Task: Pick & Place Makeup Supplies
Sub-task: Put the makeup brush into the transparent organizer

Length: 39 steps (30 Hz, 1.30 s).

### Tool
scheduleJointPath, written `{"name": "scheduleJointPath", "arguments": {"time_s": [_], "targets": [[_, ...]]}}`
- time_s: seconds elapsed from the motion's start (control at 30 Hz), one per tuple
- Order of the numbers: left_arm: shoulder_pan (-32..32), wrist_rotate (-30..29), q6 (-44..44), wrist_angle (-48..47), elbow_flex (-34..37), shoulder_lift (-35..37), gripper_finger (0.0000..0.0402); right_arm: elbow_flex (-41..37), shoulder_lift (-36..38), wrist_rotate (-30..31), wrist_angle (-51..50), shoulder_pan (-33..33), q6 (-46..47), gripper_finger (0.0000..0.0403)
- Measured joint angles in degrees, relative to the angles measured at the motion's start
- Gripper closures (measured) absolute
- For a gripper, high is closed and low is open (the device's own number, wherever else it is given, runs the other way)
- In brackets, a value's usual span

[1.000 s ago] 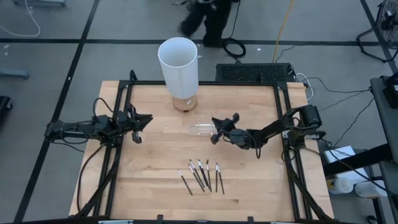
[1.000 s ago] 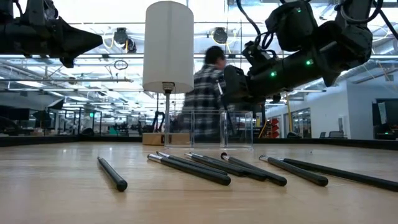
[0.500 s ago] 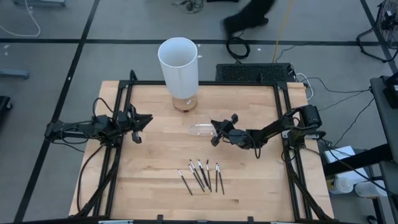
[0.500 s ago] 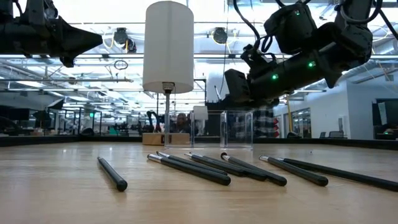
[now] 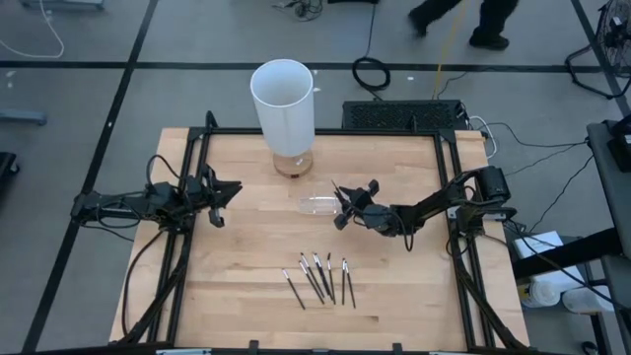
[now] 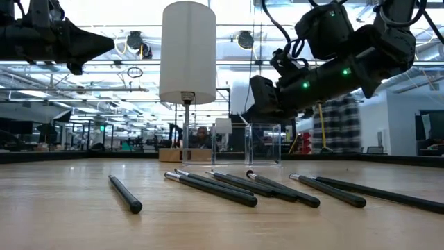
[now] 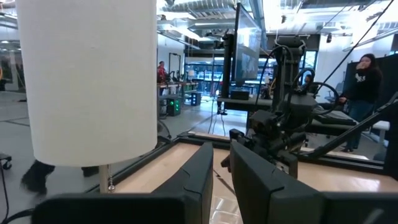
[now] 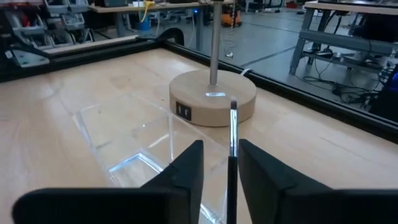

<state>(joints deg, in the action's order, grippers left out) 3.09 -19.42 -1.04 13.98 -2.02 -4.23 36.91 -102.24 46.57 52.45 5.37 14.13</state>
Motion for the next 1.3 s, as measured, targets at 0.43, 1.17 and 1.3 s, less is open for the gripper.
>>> {"name": "scheduleJointPath", "arguments": {"time_s": [0.43, 1.17, 1.3], "targets": [[0.0, 0.1, 1.9, -1.3, 0.0, 0.0, 0.0339, 0.0, 20.0, 12.5, -5.8, 12.0, -16.8, 0.0305], [0.0, 7.9, 7.0, -3.5, 0.0, 0.0, 0.0339, 0.0, 14.1, 22.6, -24.4, 32.1, 4.1, 0.0402], [0.0, 7.6, 2.5, -3.0, 0.0, 0.0, 0.0339, 0.0, 14.3, 15.6, -23.9, 29.8, 5.1, 0.0402]]}}
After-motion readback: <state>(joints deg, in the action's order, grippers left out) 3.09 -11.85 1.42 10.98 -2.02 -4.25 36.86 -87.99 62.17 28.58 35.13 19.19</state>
